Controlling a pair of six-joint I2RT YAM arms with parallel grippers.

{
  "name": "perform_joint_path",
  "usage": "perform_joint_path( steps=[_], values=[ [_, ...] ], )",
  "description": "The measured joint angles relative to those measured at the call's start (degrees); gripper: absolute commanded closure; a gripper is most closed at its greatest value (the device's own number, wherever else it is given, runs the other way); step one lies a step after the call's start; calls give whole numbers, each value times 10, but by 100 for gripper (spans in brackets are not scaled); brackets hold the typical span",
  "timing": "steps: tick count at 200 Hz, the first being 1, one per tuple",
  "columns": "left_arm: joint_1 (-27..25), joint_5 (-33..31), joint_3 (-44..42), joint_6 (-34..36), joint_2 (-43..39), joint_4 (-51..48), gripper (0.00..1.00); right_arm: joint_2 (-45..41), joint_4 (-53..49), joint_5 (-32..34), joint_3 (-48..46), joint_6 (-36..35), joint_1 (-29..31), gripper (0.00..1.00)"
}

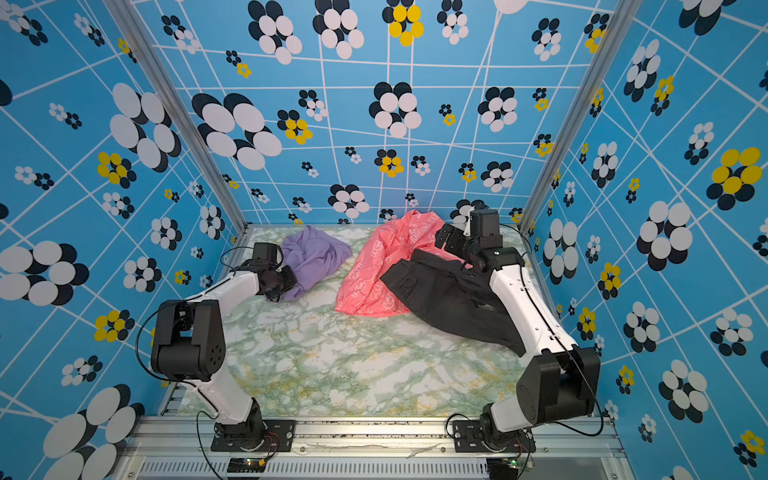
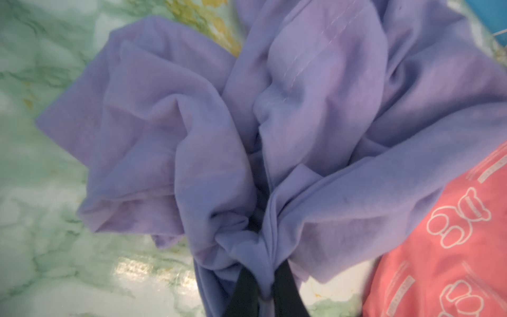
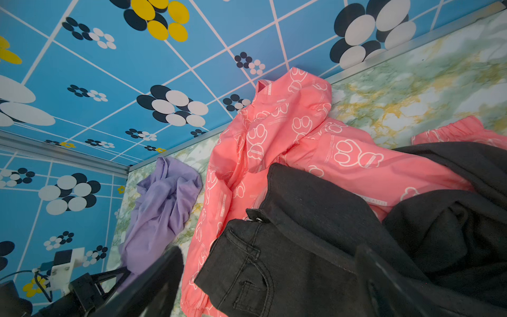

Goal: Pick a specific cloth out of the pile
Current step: 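Lower the lavender shirt onto the table and open the left gripper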

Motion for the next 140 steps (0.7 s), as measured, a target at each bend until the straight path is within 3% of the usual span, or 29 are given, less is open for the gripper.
perform_joint_path(
  steps=[43, 67, 82, 111, 140],
  values=[
    [-14, 0, -43, -19, -4, 0, 96, 9, 0, -10, 0, 7, 0, 1],
    [-21, 2, -44, -24, 8, -2, 87, 9, 3, -11, -4, 13, 0, 1],
    [-21, 8, -44, -29, 12, -3, 75, 9, 3, -12, -11, 16, 0, 1],
    [-21, 17, -43, -38, 6, -1, 38, 9, 2, -12, -17, 18, 0, 1],
    [-21, 9, -32, -43, -40, 7, 17, 8, 3, -12, -17, 18, 0, 1]
  ],
)
